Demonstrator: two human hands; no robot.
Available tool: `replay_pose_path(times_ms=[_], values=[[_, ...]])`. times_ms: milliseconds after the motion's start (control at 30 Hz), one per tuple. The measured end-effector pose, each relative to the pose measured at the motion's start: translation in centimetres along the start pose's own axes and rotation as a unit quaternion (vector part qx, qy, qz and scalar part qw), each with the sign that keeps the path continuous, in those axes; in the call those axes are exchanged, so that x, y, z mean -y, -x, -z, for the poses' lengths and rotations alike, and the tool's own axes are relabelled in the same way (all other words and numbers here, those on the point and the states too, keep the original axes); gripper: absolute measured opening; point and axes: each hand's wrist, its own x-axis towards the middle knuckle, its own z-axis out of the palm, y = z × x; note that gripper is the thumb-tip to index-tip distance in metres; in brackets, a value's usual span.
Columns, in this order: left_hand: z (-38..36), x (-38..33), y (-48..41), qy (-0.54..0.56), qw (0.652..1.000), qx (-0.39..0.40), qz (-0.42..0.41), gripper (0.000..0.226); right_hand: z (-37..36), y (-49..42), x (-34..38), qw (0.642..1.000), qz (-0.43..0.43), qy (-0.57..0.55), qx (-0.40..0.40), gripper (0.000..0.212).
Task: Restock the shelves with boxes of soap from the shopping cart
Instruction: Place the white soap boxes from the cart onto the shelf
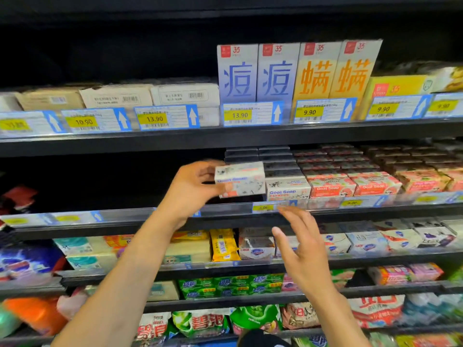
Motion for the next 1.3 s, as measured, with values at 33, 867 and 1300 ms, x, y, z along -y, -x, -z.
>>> replay_pose_path(times_ms=[33, 867, 1300], values=[[0.3, 0.3, -1.0, -0.014, 1.000, -0.006, 0.010, 0.042, -0.4, 0.1, -0.7, 0.999, 0.028, 0.037, 0.006, 0.040], [-2.5, 3.6, -7.9, -0.293, 0.956, -0.010, 0.017, 0.050, -1.5, 0.6, -2.4, 0.995, 0.066, 0.078, -0.007, 0.041], [-1.7, 3.5, -7.6, -0.316, 0.948, 0.042, 0.015, 0.053, -1.2, 0.2, -2.5, 0.989, 0.068, 0.132, 0.016, 0.047]])
